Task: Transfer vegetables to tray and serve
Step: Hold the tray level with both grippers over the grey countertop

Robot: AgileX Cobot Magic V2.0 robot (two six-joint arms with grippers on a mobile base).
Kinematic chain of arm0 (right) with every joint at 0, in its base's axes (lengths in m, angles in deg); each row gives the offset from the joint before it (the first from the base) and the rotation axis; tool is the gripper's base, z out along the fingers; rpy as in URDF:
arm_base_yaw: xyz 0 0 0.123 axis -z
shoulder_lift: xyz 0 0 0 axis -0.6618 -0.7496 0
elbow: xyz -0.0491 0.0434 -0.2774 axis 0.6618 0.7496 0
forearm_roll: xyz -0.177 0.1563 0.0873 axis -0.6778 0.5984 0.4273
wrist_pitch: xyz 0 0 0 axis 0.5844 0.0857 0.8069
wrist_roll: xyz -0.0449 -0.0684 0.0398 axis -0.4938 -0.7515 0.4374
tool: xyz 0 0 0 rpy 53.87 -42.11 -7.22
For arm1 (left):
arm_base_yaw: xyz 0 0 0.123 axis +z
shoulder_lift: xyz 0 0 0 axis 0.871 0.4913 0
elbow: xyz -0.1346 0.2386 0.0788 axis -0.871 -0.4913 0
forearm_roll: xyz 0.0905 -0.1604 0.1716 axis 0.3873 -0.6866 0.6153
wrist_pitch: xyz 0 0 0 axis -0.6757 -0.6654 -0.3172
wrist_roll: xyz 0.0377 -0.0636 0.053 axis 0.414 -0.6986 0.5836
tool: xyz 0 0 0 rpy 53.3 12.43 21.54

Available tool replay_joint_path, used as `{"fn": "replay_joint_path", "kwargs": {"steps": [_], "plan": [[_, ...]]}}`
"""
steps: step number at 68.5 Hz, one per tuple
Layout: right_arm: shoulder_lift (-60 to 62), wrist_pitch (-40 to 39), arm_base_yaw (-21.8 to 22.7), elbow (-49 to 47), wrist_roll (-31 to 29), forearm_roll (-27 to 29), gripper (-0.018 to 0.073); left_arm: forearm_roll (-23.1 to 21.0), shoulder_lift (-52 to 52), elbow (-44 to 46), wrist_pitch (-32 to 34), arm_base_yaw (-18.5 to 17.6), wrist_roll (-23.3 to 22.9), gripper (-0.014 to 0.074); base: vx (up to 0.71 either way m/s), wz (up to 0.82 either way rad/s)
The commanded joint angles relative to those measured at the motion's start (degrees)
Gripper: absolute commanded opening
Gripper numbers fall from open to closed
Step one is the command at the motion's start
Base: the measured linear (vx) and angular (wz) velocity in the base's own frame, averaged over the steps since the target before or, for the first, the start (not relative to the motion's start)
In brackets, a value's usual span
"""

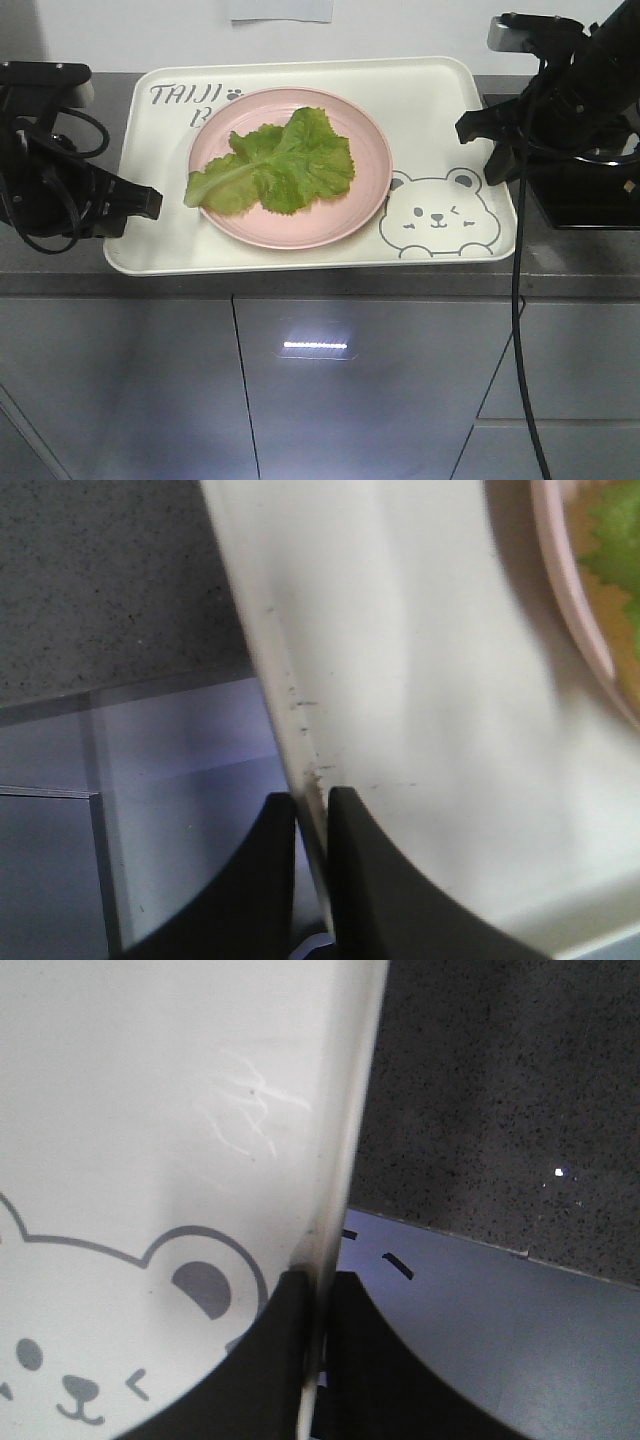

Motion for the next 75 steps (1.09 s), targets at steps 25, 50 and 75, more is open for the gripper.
{"fn": "replay_joint_path", "kwargs": {"steps": [25, 50, 75], "plan": [[3.1, 0.8, -0.6, -1.7, -1.4, 3.5, -0.0006, -2.9, -2.0, 1.9, 4.9, -1.1, 0.9, -0.0006, 0.08, 0.02], [3.1, 0.8, -0.6, -1.7, -1.4, 3.5, -0.0006, -2.9, -2.0, 1.9, 4.9, -1.1, 0.9, -0.0006, 0.07, 0.01], [3.1, 0.8, -0.6, -1.7, -1.4, 3.5, -0.0006, -2.9, -2.0, 1.9, 4.9, -1.1, 0.9, -0.0006, 0.06, -0.01]]}}
